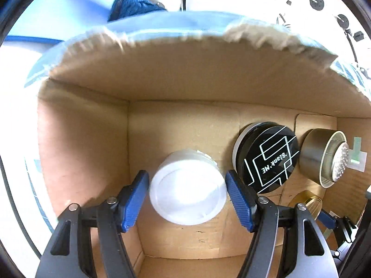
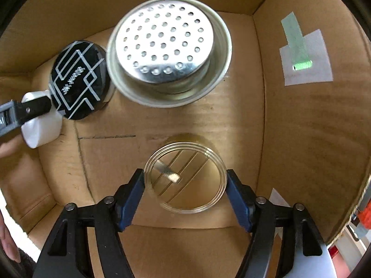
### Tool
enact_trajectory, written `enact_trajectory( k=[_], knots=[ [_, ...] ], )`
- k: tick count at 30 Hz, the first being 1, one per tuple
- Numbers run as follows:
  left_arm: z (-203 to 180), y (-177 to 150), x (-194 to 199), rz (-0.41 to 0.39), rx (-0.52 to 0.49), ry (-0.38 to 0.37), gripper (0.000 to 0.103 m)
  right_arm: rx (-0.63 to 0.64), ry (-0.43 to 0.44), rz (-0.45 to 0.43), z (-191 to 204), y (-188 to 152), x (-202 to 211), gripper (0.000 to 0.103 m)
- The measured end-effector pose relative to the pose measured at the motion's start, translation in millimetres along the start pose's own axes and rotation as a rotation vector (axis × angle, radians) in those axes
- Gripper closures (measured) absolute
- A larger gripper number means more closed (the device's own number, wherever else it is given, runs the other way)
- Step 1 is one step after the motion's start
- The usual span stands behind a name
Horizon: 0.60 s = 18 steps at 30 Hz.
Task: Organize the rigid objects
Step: 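Open both tools and lift them out of the box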
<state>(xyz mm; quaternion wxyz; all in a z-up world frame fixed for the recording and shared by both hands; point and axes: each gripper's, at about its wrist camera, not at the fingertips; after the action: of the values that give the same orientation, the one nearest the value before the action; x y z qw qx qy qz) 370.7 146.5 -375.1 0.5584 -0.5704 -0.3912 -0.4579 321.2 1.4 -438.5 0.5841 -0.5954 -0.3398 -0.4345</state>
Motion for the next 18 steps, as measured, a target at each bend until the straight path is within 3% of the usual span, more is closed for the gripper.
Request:
enact_trajectory(
  k=[6, 9, 12, 18],
  knots=[
    [5, -10, 22, -0.042, 0.002, -0.024, 0.033, 0.031, 0.014, -0.026, 8, -12, 19, 0.013],
    [10, -23, 32, -0.074, 0.014, -0.068, 0.009, 0.046, 0.027, -0.047, 13, -21, 32, 0.008],
    [15, -40, 43, -0.087, 0.024, -0.096, 0.009, 0.064, 0.012, -0.078, 16, -31, 44, 0.002],
    [-1, -74, 72, -0.153, 0.042, -0.122, 0.009, 0.092, 0.018, -0.116, 22, -56, 63, 0.002]
  ],
)
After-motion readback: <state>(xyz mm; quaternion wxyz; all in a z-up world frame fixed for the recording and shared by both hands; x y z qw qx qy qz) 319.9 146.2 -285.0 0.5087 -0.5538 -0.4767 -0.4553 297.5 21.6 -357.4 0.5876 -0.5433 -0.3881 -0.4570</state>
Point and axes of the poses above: each gripper's, at about its wrist camera, not at the fingertips, and x roughly against the way its jaws point, z to its left, y to its top, and after that the axes turned 10 degrees about z, right-handed
